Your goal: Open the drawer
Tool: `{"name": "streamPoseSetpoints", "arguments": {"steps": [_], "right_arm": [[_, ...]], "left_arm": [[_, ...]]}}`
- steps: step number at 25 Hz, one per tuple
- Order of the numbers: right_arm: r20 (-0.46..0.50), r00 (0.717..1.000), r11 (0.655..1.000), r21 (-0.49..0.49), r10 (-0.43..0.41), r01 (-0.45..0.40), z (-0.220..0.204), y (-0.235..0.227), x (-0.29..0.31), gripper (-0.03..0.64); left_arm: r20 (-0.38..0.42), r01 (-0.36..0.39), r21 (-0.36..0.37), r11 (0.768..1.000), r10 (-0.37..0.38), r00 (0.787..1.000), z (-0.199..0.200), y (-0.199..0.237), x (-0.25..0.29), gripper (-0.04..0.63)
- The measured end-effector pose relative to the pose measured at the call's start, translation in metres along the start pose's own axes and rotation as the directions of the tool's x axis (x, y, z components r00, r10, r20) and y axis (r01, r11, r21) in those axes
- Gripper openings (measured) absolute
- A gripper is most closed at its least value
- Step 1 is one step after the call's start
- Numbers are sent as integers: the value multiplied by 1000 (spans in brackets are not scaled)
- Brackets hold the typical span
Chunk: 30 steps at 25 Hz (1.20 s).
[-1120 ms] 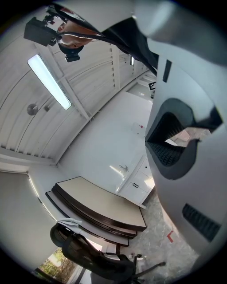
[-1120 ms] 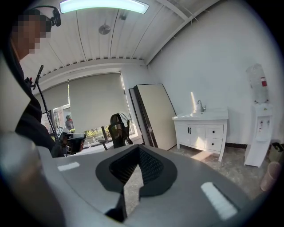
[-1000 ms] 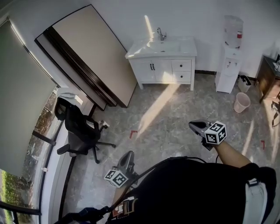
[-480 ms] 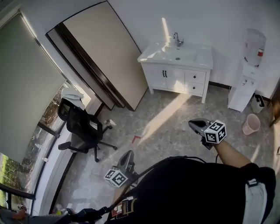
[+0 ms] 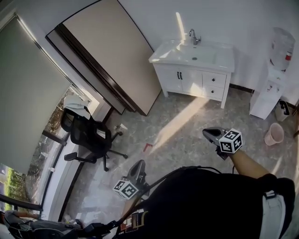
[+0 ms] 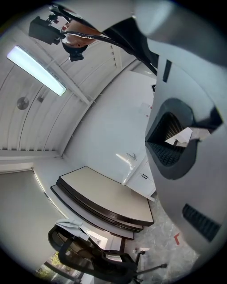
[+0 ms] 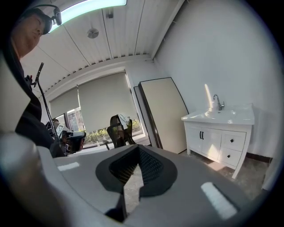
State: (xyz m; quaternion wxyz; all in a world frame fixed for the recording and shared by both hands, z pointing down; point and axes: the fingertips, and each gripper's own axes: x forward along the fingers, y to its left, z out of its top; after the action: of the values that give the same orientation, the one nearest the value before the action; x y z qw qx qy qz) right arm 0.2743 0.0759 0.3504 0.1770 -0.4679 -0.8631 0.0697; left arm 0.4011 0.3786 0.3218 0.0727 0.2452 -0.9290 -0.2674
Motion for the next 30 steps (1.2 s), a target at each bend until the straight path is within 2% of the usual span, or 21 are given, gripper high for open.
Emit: {"name": "streamPoseSetpoints", "arguments": {"steps": [3, 7, 15, 19, 24, 30], "right_arm": [[-2, 1000, 1000, 5, -18, 18, 4, -9, 24, 2], [8, 998, 998, -10, -57, 57, 24, -14, 67, 2], [56, 989, 990, -32, -135, 137, 84, 6, 164, 2], [49, 986, 986, -29, -160, 161, 95, 14, 212, 2], [25, 984, 984, -24, -175, 176, 97, 18, 260, 2], [-2, 984, 984, -24, -179, 179, 105, 1, 293, 2]], "left_arm": [[-3, 5, -15, 1000, -5, 1000, 10, 26, 10, -9], [-5, 47, -17, 999, -47, 999, 36, 71, 28, -9], [-16, 141, 9, 990, -141, 990, 127, 173, 48, -9], [-28, 164, 3, 986, -164, 986, 159, 216, 54, -9], [-45, 162, -14, 987, -162, 986, 178, 269, 55, -9], [-43, 149, -22, 989, -150, 988, 191, 300, 67, -9]]}}
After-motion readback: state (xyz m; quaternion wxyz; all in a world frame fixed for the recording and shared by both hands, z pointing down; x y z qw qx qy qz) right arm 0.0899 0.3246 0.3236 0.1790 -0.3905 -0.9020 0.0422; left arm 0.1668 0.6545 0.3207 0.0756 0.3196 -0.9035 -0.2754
